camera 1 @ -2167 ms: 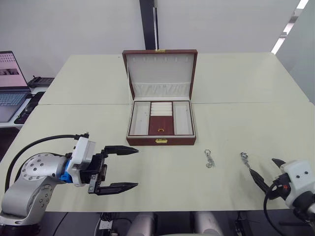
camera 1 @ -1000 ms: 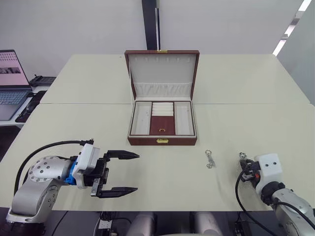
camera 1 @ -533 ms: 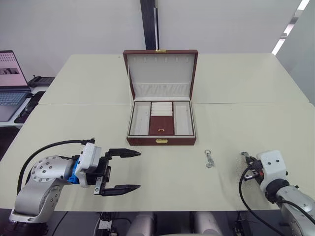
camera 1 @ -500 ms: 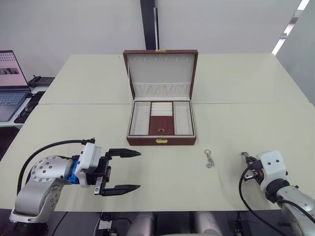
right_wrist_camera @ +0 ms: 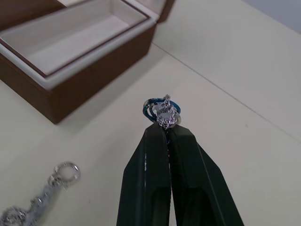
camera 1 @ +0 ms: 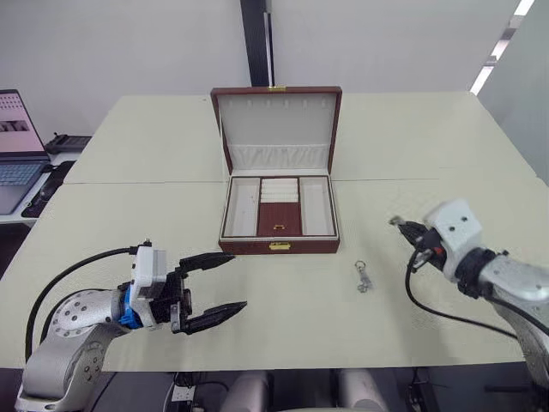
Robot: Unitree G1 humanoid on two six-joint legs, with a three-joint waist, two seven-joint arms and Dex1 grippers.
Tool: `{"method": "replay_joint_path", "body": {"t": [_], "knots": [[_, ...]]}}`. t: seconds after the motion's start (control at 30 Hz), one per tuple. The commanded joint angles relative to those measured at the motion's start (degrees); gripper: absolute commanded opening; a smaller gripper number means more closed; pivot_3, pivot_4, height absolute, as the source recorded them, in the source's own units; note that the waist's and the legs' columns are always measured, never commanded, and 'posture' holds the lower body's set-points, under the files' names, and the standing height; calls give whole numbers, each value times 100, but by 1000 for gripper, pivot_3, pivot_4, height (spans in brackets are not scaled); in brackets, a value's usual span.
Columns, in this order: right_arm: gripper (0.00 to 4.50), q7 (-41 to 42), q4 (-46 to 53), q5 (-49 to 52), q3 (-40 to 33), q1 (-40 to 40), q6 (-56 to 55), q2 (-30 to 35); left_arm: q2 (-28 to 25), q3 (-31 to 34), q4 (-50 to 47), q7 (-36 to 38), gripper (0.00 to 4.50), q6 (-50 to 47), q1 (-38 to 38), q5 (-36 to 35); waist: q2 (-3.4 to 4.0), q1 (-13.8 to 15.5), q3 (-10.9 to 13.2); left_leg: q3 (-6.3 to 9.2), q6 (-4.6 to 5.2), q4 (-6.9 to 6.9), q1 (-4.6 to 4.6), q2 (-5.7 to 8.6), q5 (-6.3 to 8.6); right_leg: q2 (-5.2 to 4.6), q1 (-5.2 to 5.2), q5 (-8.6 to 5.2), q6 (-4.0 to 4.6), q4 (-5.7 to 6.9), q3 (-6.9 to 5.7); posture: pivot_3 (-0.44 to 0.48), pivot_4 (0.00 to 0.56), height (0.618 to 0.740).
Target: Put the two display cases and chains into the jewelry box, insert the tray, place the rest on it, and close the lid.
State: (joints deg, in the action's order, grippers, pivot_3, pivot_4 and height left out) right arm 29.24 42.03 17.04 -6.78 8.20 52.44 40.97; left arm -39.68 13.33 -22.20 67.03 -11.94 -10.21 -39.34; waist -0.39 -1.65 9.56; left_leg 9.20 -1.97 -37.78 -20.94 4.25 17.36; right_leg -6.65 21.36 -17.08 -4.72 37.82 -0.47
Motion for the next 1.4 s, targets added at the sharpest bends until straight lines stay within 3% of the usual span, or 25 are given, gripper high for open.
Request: {"method": "replay_joint_path", "body": {"t": [0.03, 0.2, 0.4, 0.63, 0.93, 1.23, 1.4], "knots": [[21, 185, -51, 204, 366, 697, 293, 91, 113, 243, -203, -317, 4500, -24, -60, -146, 0, 6, 1, 1, 0, 0, -1, 0, 0, -1, 0, 0, 0, 0, 0, 0, 150, 740], [21, 438, -849, 429, 1567, 2578, 684, -600, 459, 545, -141, -840, 4500, 202, -194, -1, -2, -25, 4, 0, -3, -1, -3, 1, -2, -4, 3, 2, 1, -2, 1, 0, 150, 740], [21, 562, -1916, 326, 2400, 3838, 605, -1476, 647, 734, -82, -1158, 4500, 394, -357, 130, -3, -12, 4, 4, -28, 7, -7, -5, -14, -5, 14, 0, 5, -5, 0, 0, 150, 740], [21, 745, -3293, 135, 2877, 4776, 200, -2449, 853, 836, -67, -1479, 4500, 567, -424, 260, -4, -9, 3, 8, -29, 4, -8, -3, -14, -10, 47, 0, 5, 3, 0, 0, 150, 740], [21, 1018, -4989, -395, 3226, 5286, -782, -3236, 992, 827, -88, -1751, 4500, 689, -463, 348, -4, -27, 2, 0, -32, 5, -16, -1, -13, -8, 77, 1, 6, 17, 9, 0, 150, 740], [21, 1150, -5749, -807, 3288, 5209, -1144, -3551, 1086, 764, -118, -1871, 4500, 764, -494, 387, -3, -29, 3, 0, -35, 4, -26, -1, -14, -6, 90, 1, 7, 20, 9, 0, 150, 740], [1231, 1134, -5651, -982, 3215, 5112, -1216, -3532, 1087, 718, -145, -1875, 4500, 724, -480, 370, -3, -30, 3, 1, -36, 4, -28, 0, -13, -5, 92, 1, 7, 20, 9, 0, 150, 740]]}}
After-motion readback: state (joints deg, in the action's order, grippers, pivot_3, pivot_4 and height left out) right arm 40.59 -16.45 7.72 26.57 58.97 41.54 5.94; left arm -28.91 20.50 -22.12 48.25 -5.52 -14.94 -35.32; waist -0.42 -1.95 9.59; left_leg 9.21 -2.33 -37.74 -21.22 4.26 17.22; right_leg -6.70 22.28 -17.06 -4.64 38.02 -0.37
